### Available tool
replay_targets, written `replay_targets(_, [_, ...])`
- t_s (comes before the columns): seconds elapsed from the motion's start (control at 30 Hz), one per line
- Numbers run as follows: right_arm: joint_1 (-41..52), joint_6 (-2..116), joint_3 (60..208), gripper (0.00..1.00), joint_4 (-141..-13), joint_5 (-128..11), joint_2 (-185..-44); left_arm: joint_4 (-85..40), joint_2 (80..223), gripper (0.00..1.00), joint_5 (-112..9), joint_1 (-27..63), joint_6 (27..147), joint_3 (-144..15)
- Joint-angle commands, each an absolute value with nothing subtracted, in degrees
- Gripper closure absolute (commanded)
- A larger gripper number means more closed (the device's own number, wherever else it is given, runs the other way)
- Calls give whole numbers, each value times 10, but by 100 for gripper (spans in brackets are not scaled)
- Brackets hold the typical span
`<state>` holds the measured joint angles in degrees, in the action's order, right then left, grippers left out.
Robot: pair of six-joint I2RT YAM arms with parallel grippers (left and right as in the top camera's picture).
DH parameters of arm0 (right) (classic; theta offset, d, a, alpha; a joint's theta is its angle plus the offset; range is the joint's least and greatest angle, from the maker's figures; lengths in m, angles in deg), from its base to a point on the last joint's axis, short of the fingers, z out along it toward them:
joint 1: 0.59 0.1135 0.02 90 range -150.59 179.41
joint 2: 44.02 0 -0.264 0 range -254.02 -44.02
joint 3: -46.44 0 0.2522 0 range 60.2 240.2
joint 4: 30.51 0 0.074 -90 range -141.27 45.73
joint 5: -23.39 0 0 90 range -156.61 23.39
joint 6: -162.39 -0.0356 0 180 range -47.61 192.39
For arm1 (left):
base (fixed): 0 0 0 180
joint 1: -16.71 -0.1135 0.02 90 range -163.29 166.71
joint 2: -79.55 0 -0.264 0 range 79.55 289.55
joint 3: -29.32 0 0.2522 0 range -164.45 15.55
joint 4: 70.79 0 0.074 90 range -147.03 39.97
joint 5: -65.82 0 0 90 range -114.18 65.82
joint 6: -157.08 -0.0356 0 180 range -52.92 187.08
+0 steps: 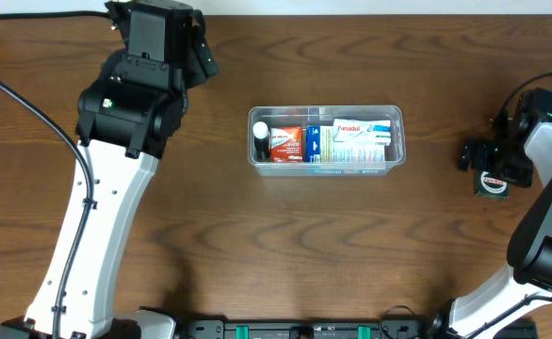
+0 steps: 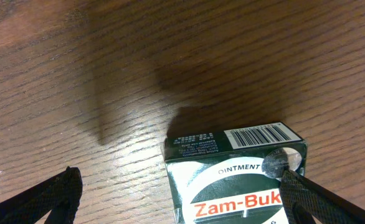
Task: Pack container
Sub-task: 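Move the right gripper right above the green Zam-Buk tin, then lower the right gripper and grasp the Zam-Buk tin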
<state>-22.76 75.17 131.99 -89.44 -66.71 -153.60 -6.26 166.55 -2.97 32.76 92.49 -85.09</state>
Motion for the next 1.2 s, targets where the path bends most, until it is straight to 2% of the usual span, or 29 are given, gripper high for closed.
replay_targets(0.0, [-234, 759, 1317, 2, -894, -645, -1552, -63, 1664, 2, -20, 325, 917, -855])
replay_targets(0.17, [-234, 774, 1329, 3, -914, -597, -1535, -63, 1664, 2, -20, 325, 917, -855])
replay_targets(0.53, [-242, 773, 1332, 7, -927, -656, -1457, -63, 1664, 2, -20, 325, 917, -855])
replay_targets(0.63, [-247, 774, 1319, 1, -906, -662, -1464, -63, 1664, 2, -20, 325, 917, -855])
replay_targets(1.03, [-276, 780, 1248, 1, -831, -663, -1479, -63, 1664, 2, -20, 325, 917, -855])
replay_targets(1.17, [-276, 780, 1194, 1, -765, -664, -1479, -63, 1664, 2, -20, 325, 917, -855])
